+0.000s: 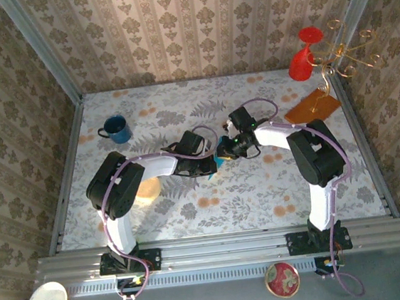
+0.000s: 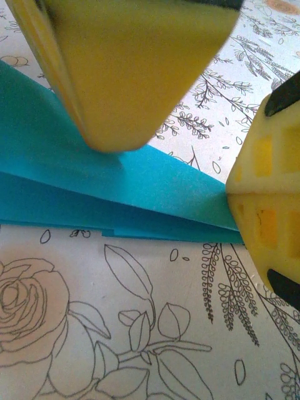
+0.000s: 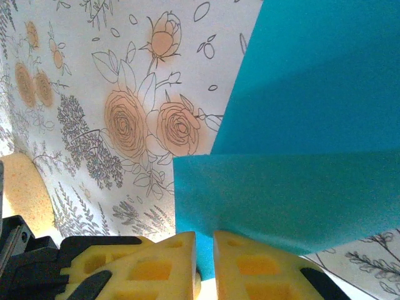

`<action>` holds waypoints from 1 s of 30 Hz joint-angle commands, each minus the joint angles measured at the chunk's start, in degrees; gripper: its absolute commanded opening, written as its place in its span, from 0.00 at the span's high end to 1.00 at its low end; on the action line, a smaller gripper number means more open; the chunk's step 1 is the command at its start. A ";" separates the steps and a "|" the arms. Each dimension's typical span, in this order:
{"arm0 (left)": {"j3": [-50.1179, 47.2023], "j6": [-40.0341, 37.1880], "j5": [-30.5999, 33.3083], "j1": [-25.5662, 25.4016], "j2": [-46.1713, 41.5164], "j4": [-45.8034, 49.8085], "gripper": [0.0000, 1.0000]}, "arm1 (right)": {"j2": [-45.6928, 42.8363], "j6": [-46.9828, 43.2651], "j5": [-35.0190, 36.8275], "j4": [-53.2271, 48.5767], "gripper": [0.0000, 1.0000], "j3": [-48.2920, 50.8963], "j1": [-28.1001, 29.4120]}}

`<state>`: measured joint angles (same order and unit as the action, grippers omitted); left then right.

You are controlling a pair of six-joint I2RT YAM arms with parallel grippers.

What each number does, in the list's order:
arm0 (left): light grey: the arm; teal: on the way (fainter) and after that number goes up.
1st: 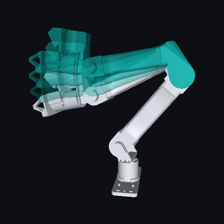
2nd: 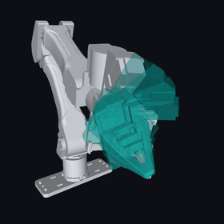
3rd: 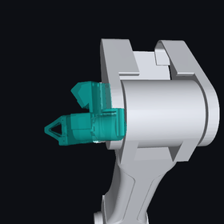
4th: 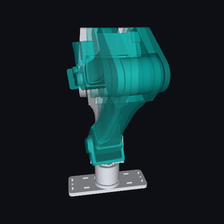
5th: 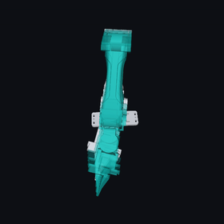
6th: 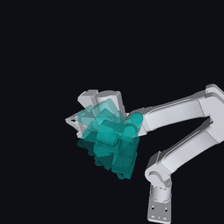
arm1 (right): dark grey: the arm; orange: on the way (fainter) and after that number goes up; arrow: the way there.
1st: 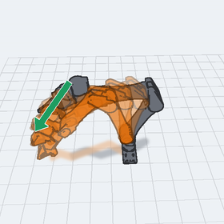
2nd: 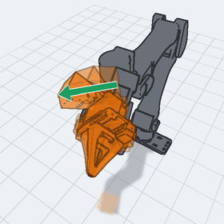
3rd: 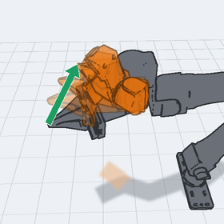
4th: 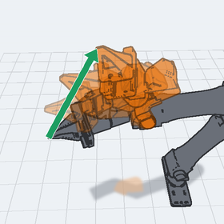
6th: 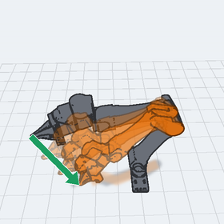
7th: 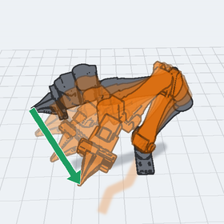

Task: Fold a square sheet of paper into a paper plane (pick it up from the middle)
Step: Fold the wing for the fifth time at the center of the table.

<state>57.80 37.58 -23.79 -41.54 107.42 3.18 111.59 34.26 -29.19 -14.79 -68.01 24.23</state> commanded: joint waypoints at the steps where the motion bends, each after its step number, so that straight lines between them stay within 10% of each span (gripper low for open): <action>1: -1.68 0.64 0.94 0.19 1.34 2.09 0.95 | 2.08 -1.02 -0.43 -0.96 0.82 -2.44 0.29; 30: -2.92 1.18 -0.36 0.18 -4.14 3.91 0.91 | 7.91 -2.53 5.37 -6.75 0.82 -3.88 0.25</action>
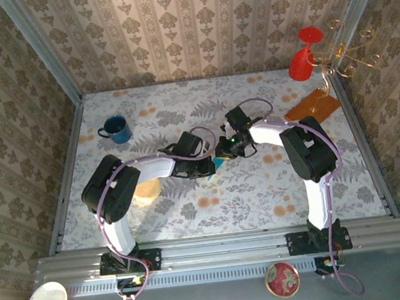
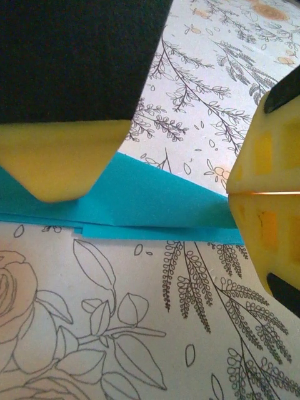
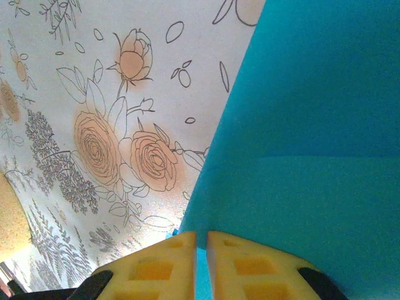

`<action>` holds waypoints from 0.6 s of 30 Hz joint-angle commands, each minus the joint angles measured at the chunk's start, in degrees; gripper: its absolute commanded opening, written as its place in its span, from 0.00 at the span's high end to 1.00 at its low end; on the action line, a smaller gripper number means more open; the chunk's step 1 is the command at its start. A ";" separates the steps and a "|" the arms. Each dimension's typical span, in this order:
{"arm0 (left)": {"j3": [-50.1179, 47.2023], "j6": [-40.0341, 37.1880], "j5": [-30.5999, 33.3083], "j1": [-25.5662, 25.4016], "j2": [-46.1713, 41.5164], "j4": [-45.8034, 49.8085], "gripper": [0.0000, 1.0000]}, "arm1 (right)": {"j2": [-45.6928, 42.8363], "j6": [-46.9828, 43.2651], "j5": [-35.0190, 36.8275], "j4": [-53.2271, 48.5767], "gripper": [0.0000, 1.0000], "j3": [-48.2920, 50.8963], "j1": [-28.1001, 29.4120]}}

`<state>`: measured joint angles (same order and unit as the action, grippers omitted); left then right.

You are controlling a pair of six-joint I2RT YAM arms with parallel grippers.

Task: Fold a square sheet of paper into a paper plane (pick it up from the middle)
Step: Fold the wing for the fifth time at the center of the table.

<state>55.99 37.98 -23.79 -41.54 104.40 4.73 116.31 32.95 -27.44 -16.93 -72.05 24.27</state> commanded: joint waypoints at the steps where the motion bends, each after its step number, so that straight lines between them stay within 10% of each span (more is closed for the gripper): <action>1: -1.23 0.73 -0.46 0.17 -1.13 2.54 0.91 | 3.17 -1.22 3.66 -4.68 0.83 0.11 0.16; 18: -2.77 0.17 0.45 0.96 1.60 3.89 0.92 | 5.50 -2.45 6.23 -8.44 0.83 -0.38 0.16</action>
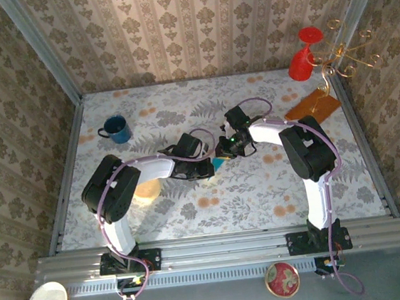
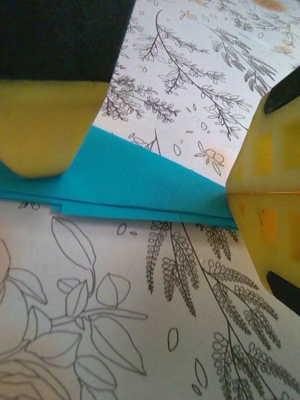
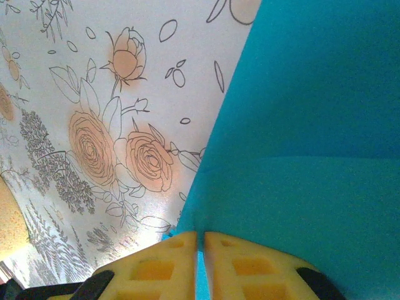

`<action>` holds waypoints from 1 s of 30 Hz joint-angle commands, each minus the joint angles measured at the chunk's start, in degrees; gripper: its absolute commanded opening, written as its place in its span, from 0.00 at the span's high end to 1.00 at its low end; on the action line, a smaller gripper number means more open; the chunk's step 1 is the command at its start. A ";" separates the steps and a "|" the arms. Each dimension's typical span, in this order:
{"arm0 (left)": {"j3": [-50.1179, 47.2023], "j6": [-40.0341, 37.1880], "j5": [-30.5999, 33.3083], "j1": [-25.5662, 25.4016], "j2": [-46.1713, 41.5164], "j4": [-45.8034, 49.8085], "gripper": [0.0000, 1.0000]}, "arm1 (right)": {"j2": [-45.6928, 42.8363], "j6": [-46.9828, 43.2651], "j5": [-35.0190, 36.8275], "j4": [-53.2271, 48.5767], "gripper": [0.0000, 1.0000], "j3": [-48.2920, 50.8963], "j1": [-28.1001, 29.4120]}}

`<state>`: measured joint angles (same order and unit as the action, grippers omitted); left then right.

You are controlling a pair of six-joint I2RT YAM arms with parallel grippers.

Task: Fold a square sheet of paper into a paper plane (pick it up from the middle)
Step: Fold the wing for the fifth time at the center of the table.

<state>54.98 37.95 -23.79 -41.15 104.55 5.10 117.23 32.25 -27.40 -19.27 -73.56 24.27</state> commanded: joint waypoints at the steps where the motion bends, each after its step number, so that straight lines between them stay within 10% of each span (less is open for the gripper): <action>1: -1.94 0.06 0.33 0.67 1.50 3.64 0.92 | 4.70 -1.92 6.43 -6.45 0.83 1.11 0.18; 21: -3.87 -12.04 1.89 1.25 -6.40 21.29 0.94 | 5.42 -3.21 7.62 -8.71 0.83 2.19 0.16; 30: -3.91 -7.74 3.68 1.89 -14.50 13.71 0.93 | 2.97 0.25 5.47 -6.57 0.83 5.07 1.53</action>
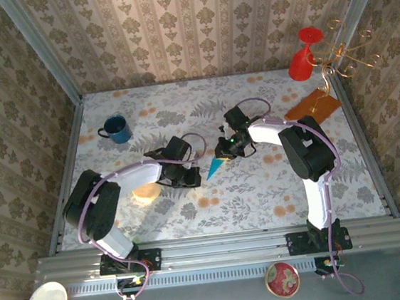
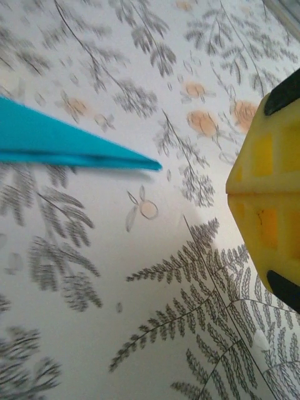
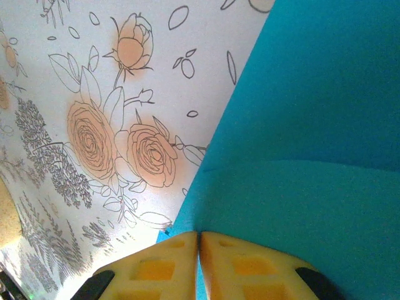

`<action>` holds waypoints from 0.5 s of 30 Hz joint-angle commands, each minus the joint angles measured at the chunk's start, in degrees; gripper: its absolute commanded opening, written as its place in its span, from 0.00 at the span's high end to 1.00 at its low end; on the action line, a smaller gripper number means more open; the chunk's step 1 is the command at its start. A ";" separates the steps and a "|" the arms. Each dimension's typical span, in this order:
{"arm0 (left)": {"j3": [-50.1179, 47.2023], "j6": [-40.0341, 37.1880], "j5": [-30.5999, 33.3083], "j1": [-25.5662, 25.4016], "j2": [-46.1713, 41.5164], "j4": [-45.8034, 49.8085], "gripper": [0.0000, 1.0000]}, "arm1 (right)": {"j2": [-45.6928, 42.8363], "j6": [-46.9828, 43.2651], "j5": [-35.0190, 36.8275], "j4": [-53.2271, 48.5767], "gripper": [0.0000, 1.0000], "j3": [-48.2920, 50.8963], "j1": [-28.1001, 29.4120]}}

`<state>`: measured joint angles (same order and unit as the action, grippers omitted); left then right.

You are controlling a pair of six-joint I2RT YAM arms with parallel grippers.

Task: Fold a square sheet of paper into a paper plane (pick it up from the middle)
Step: Fold the wing for the fifth time at the center of the table.

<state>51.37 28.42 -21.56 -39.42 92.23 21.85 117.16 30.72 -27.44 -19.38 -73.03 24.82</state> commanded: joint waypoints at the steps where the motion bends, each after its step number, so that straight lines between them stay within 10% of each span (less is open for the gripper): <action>1: -0.67 3.49 1.88 0.13 -2.31 -5.43 0.93 | 2.35 3.26 4.98 -5.25 0.83 5.49 1.44; 15: -0.34 15.23 -1.47 -2.32 8.79 -25.01 0.94 | -3.03 15.22 0.84 4.68 0.83 10.49 2.97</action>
<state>49.78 40.97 -21.85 -41.52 99.59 0.32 112.60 43.86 -27.90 -10.15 -64.51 27.66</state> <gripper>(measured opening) 0.063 0.169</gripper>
